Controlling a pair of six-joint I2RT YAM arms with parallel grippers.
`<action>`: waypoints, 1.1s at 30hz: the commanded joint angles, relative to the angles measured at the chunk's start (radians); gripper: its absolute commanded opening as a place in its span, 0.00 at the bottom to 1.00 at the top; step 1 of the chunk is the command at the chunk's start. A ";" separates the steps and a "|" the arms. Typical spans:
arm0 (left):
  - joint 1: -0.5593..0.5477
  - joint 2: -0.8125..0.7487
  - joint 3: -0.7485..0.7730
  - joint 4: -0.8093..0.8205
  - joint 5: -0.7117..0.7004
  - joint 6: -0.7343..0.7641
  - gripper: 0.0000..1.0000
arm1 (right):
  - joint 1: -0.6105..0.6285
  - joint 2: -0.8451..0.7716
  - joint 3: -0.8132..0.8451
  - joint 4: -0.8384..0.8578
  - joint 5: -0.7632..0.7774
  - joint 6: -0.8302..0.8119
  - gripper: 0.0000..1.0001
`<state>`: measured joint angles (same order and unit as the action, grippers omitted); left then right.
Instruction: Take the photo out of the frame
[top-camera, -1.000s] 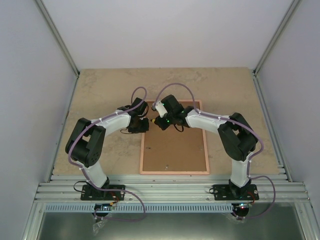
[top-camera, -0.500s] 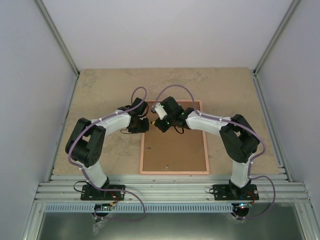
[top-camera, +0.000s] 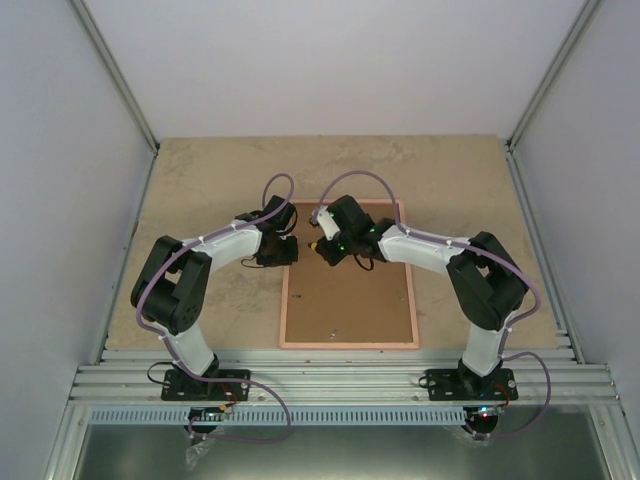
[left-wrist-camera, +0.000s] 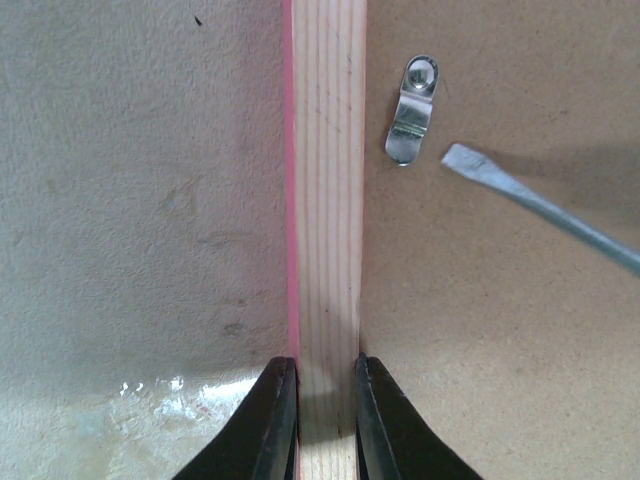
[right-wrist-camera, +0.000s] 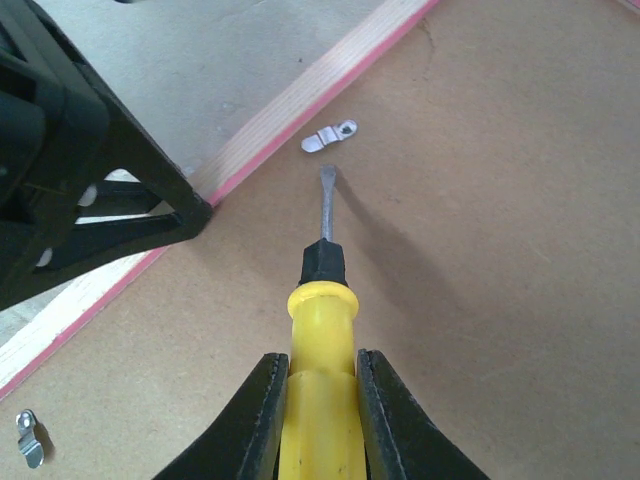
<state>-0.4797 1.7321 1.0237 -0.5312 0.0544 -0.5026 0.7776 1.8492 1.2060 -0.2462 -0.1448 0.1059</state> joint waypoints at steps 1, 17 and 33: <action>-0.005 0.004 -0.008 0.031 -0.004 -0.010 0.08 | -0.018 -0.029 -0.026 -0.013 0.036 0.029 0.01; -0.005 0.007 -0.009 0.034 -0.003 -0.010 0.08 | -0.014 -0.046 -0.013 0.055 -0.051 0.056 0.00; -0.004 0.006 -0.014 0.041 0.001 -0.010 0.08 | 0.001 0.049 0.049 0.049 -0.075 0.076 0.01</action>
<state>-0.4797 1.7321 1.0233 -0.5308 0.0544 -0.5030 0.7719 1.8687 1.2278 -0.2020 -0.2066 0.1730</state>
